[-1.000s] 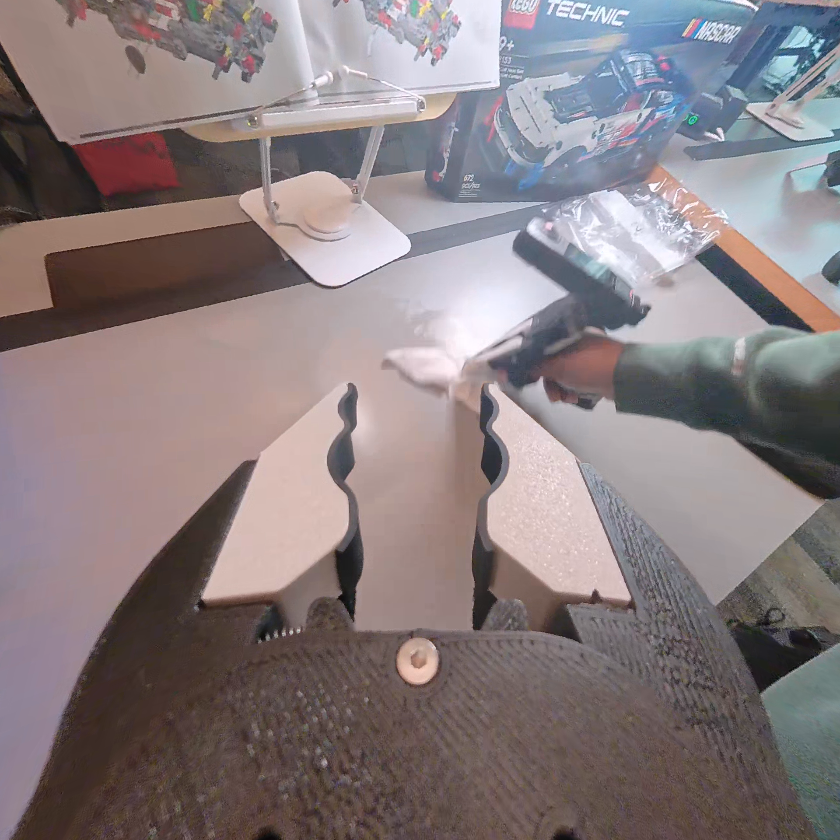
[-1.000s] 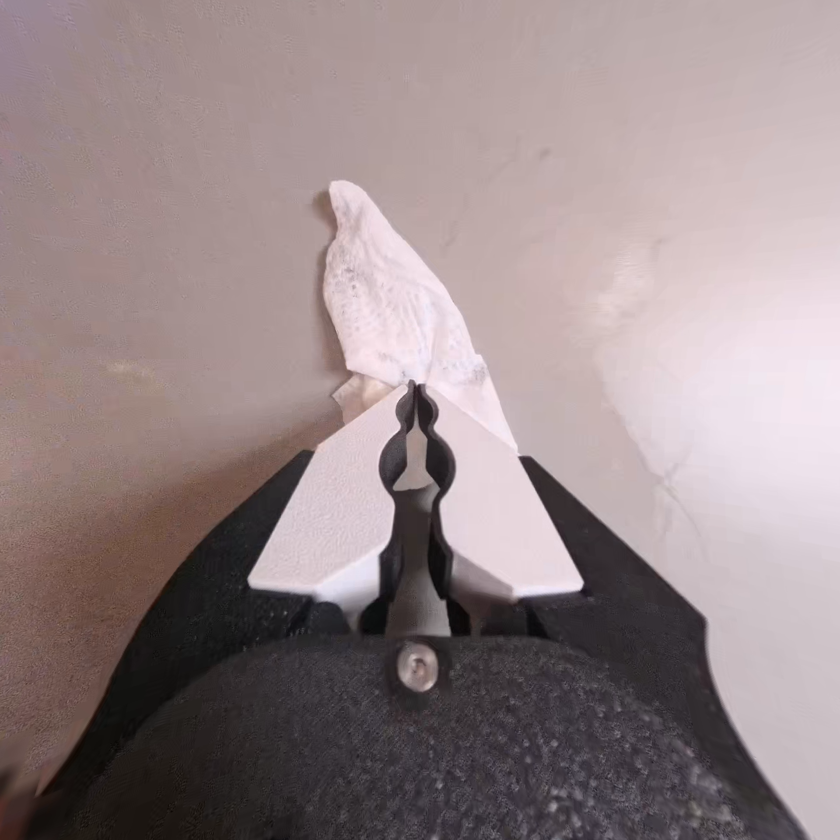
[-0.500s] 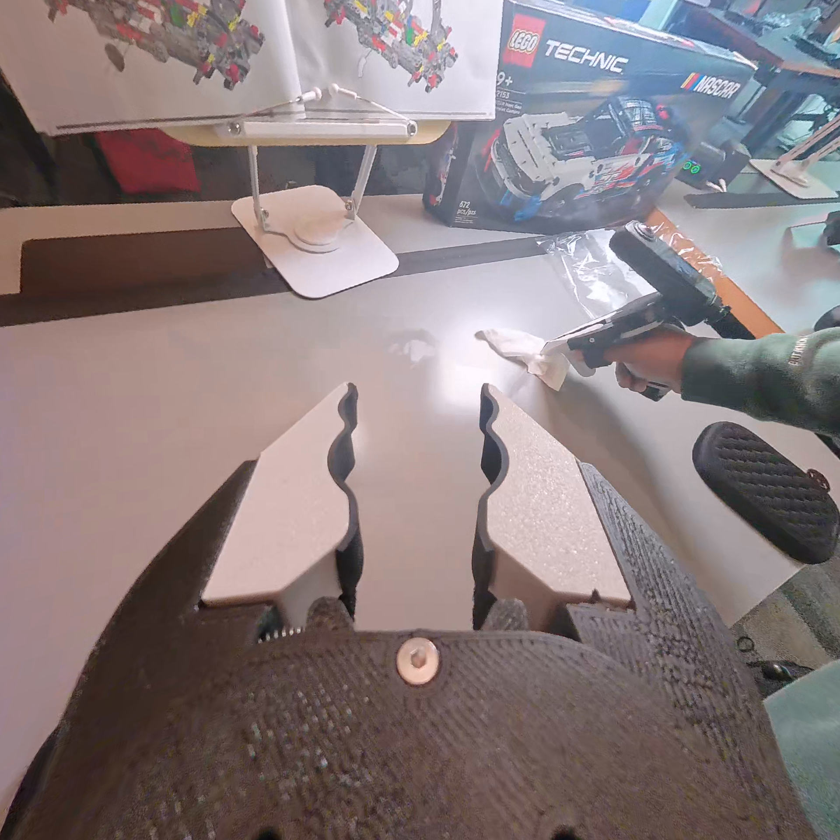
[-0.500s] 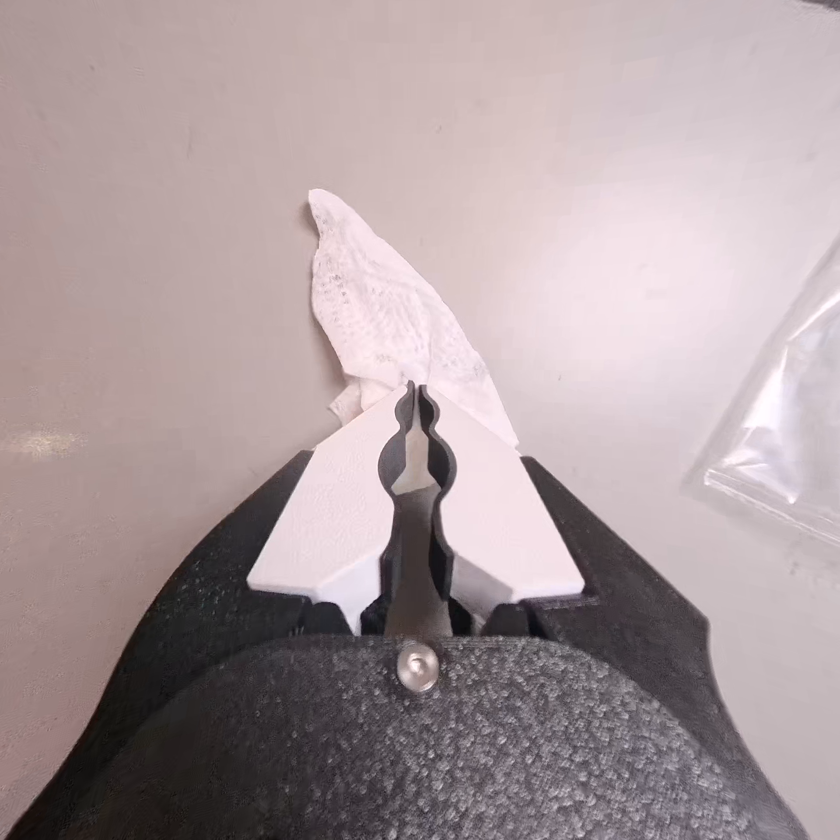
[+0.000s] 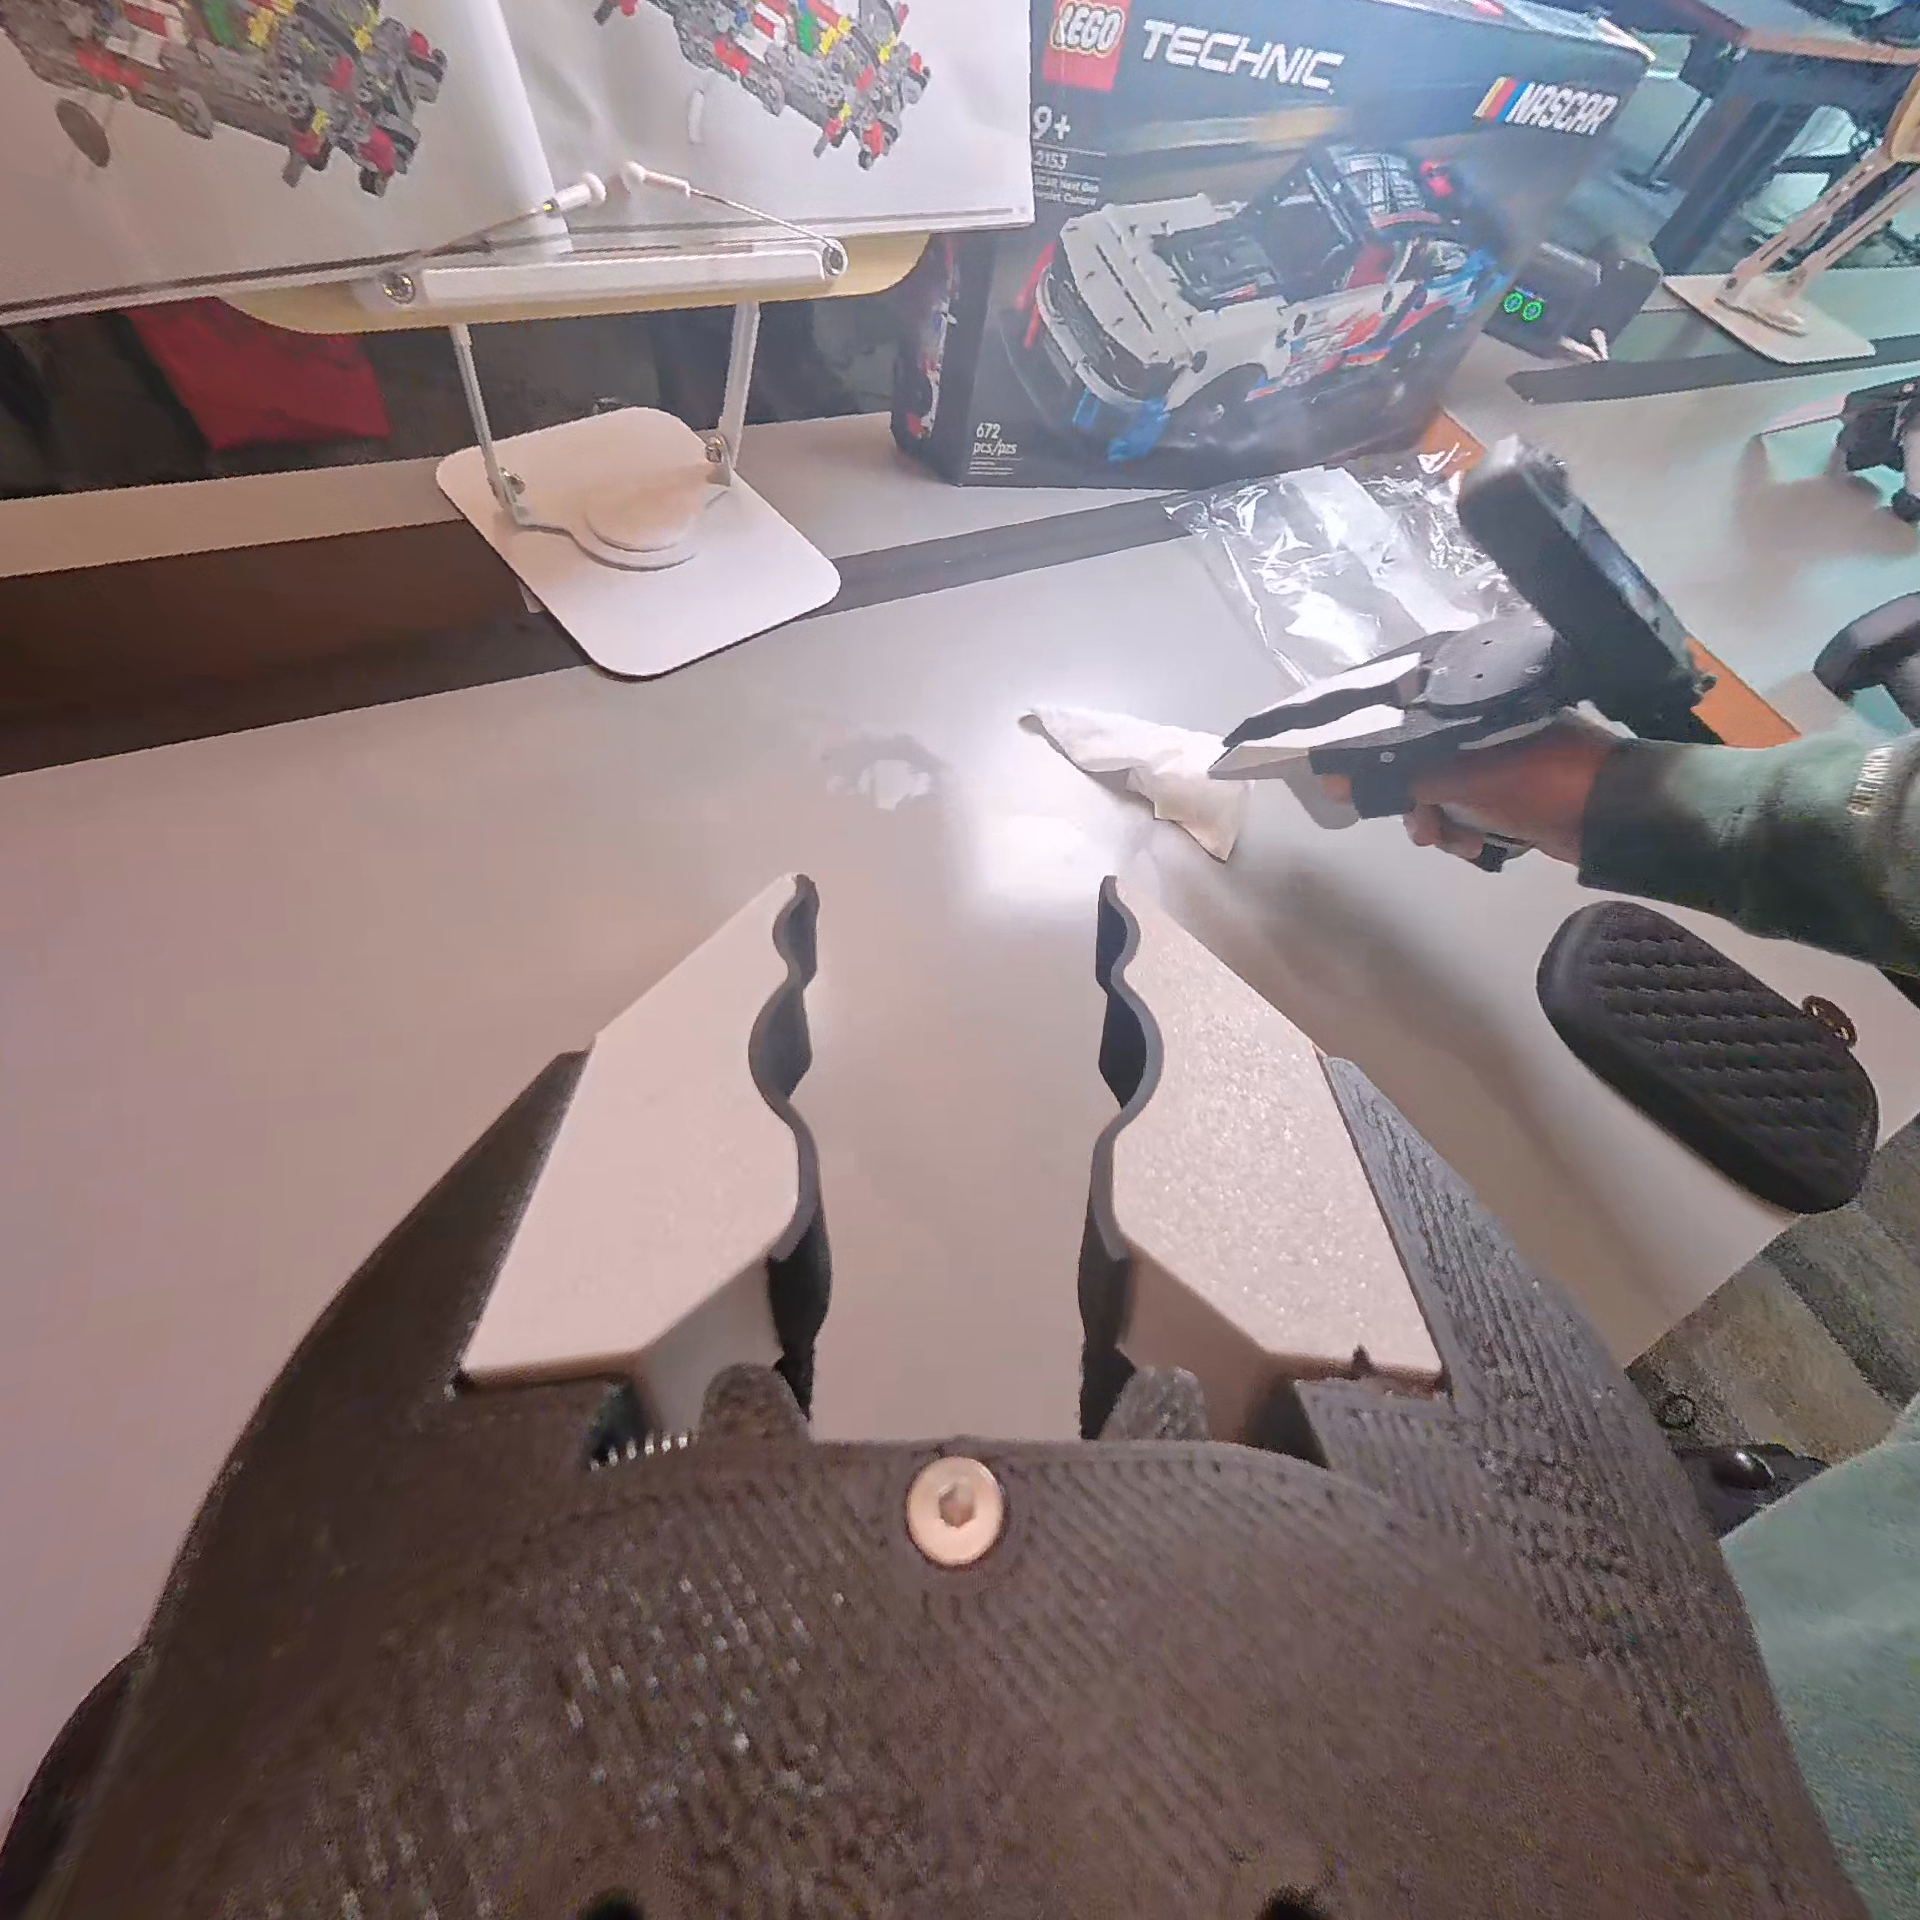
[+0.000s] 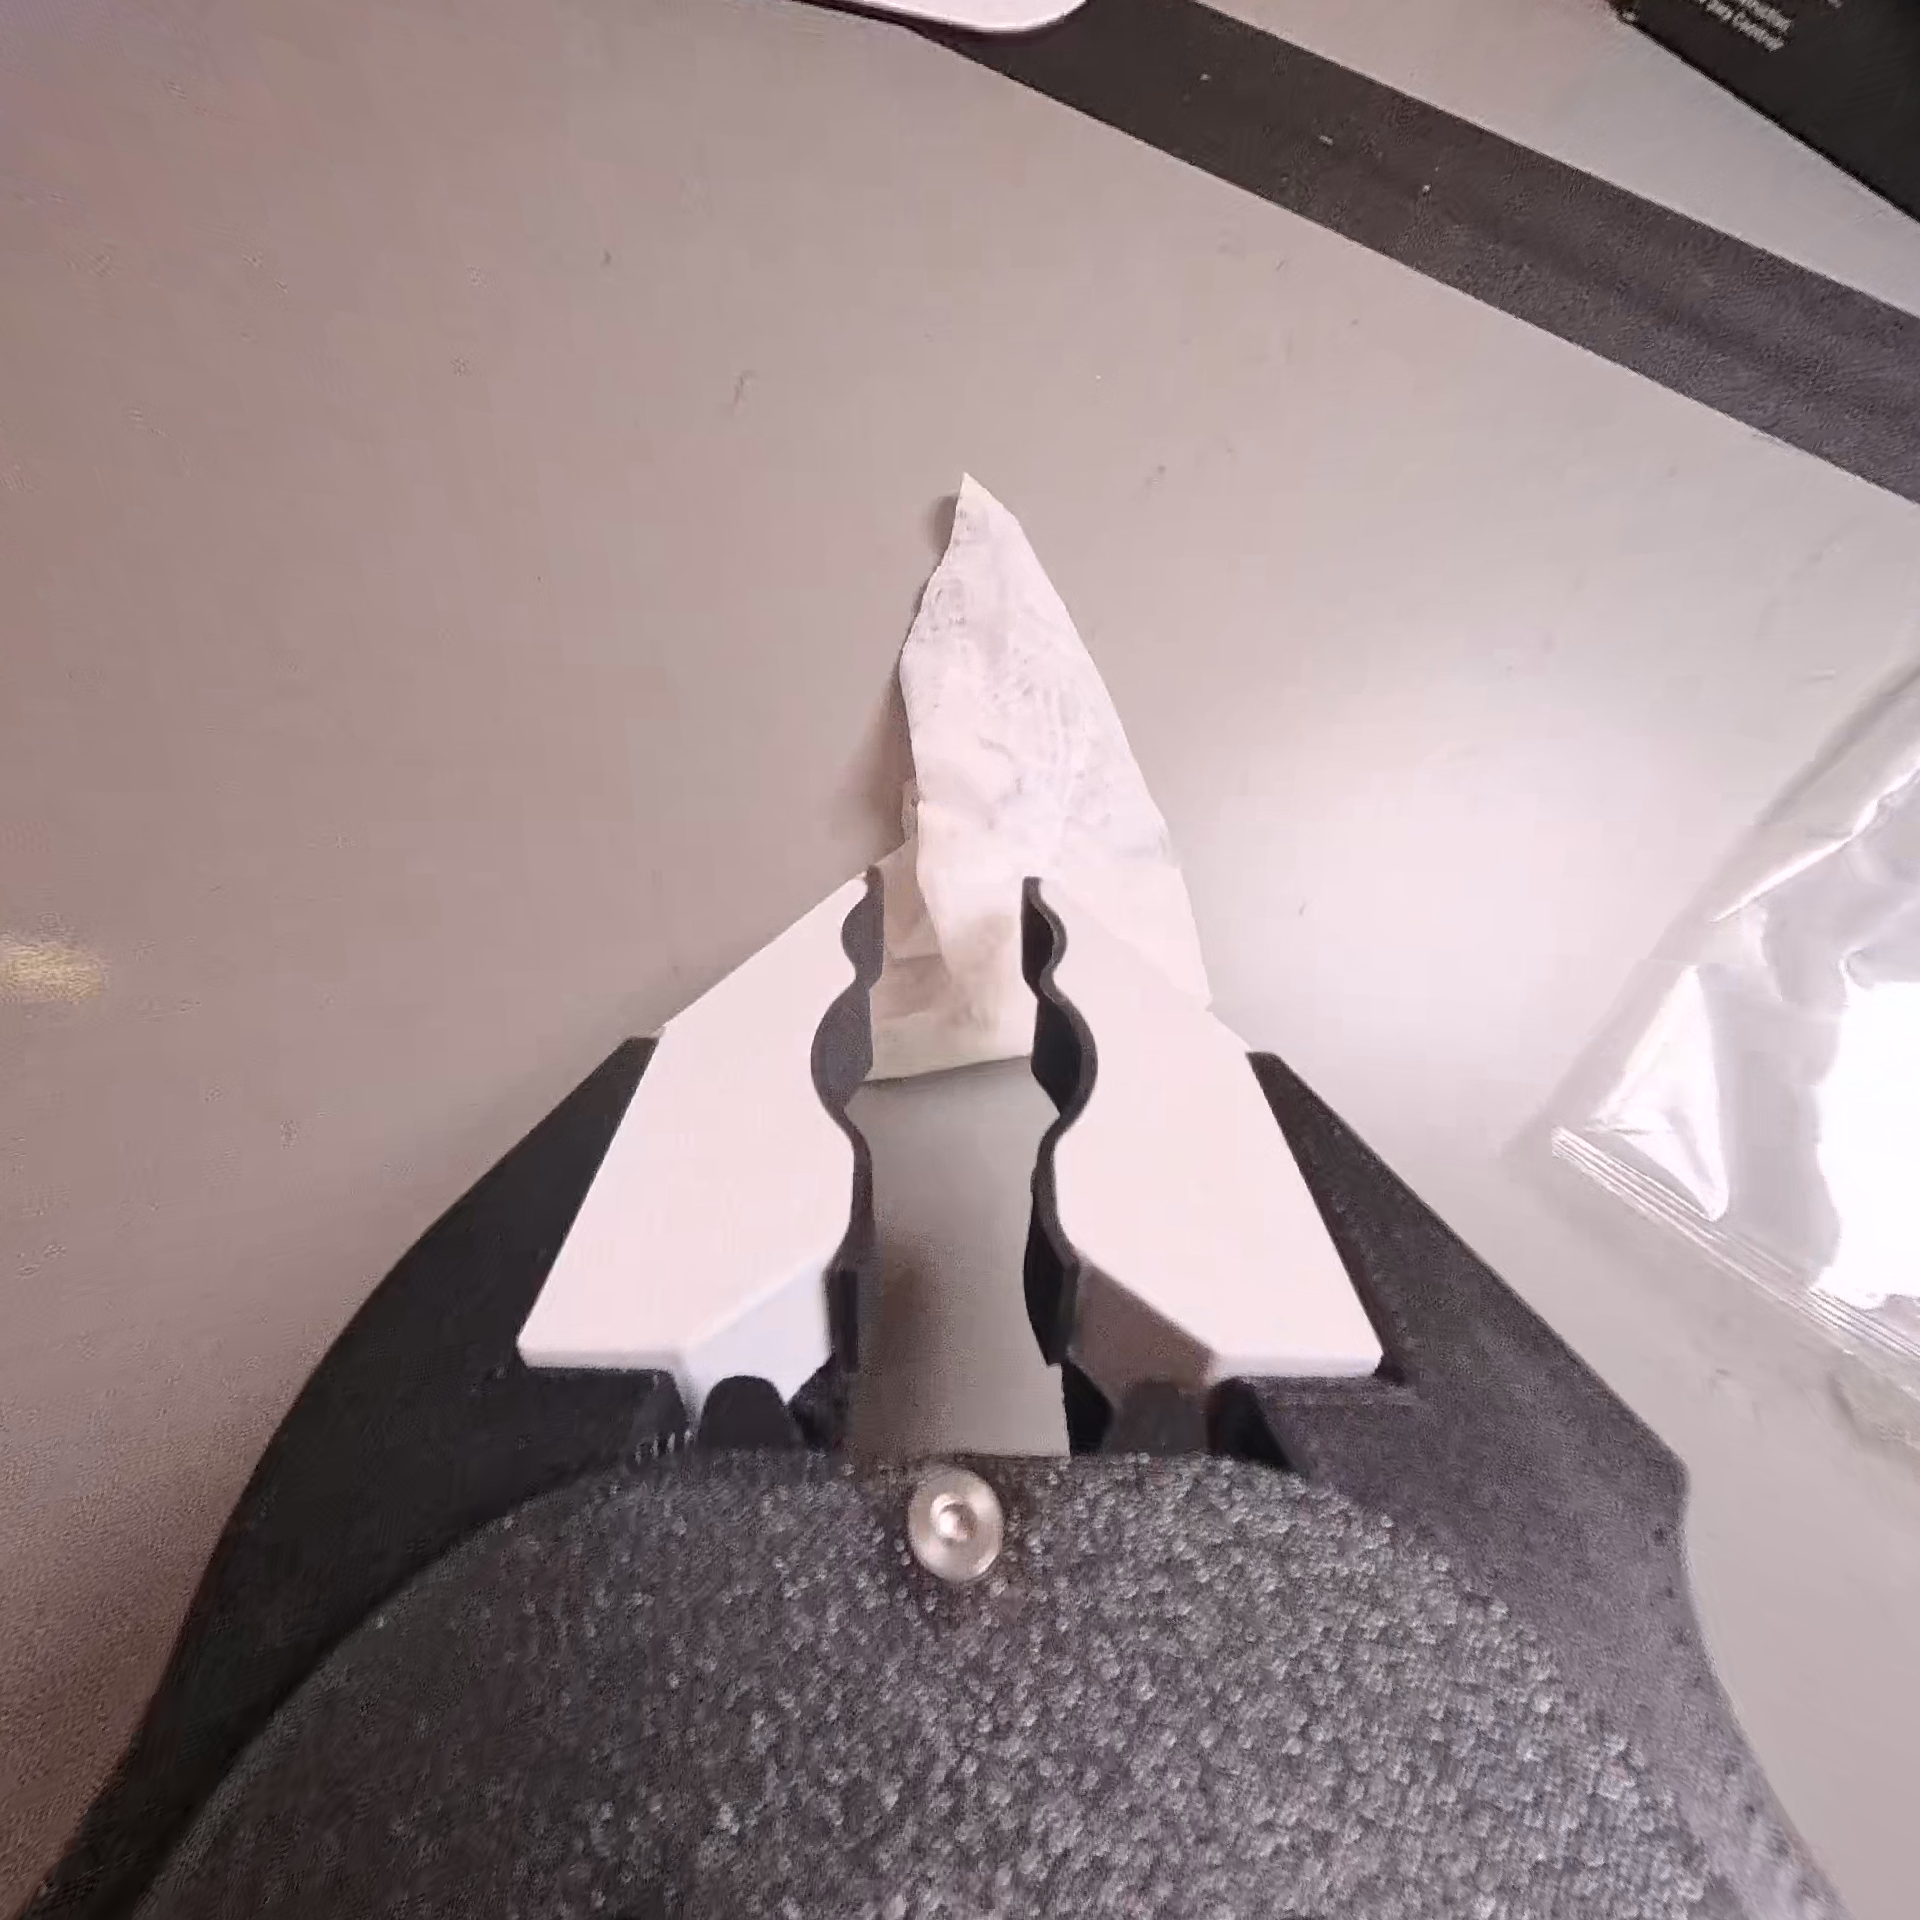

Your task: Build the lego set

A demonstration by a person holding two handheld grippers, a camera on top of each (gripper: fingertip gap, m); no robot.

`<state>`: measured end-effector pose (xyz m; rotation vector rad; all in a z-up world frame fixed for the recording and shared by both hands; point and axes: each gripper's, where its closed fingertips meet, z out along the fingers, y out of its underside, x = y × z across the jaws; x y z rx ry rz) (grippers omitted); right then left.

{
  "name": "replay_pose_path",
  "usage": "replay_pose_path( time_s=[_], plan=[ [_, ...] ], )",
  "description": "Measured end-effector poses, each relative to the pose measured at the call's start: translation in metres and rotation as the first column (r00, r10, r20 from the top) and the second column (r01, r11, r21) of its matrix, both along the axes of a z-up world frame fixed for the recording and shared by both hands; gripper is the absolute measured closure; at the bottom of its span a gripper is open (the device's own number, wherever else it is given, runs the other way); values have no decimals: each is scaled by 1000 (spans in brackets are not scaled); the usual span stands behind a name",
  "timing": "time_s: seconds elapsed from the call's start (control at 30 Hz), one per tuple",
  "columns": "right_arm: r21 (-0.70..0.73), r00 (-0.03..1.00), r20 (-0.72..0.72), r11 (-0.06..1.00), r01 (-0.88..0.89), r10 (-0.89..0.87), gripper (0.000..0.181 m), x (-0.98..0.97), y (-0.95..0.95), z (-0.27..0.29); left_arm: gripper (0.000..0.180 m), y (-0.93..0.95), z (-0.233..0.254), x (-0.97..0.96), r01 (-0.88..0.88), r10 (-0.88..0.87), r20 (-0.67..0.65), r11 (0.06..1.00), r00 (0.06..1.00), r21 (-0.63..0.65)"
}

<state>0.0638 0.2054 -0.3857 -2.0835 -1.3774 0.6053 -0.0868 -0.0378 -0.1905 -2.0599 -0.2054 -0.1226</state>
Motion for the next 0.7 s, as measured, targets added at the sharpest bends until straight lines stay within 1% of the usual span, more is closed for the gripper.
replay_pose_path(
  time_s=[0.07,0.13,0.17,0.2,0.23,0.3,0.33,0.4,0.47,0.53,0.6,0.7],
  plan=[
    [-5,1000,9,1000,27,-27,160,-6,7,-5,127,0,0,1,5,-5,-6,1000,1000,-6],
    [-44,997,51,998,55,-53,165,-11,12,-17,127,-2,0,0,3,-3,-18,1000,1000,-14],
    [-64,995,78,996,62,-57,171,-13,13,-25,127,-4,0,-1,-1,0,-22,1000,1000,-19],
    [-56,992,111,996,68,-62,177,-13,15,-34,127,-5,-1,-2,-6,6,-22,1000,1000,-24],
    [-35,992,110,998,59,-55,181,-16,18,-36,127,-7,-1,-3,-13,12,-22,1000,1000,-29],
    [-3,992,119,999,46,-45,181,-17,27,-37,127,-10,-1,-7,-28,27,-31,999,999,-35],
    [16,990,125,997,71,-73,181,-12,41,-37,127,-11,-1,-9,-36,35,-35,999,999,-39],
    [17,972,116,979,202,-202,181,9,83,-37,127,-15,-1,-14,-51,49,-39,998,998,-49],
    [3,931,105,937,351,-349,181,36,131,-37,127,-19,-4,-16,-60,57,-47,996,997,-65],
    [-20,904,107,908,419,-415,181,48,161,-37,128,-20,-7,-17,-65,61,-48,995,997,-78],
    [-29,899,118,904,427,-422,181,39,168,-38,128,-16,-10,-16,-66,62,-45,994,997,-87],
    [-47,954,104,957,286,-280,181,1,137,-37,127,-3,-11,-11,-52,49,-40,995,998,-85]
  ],
)
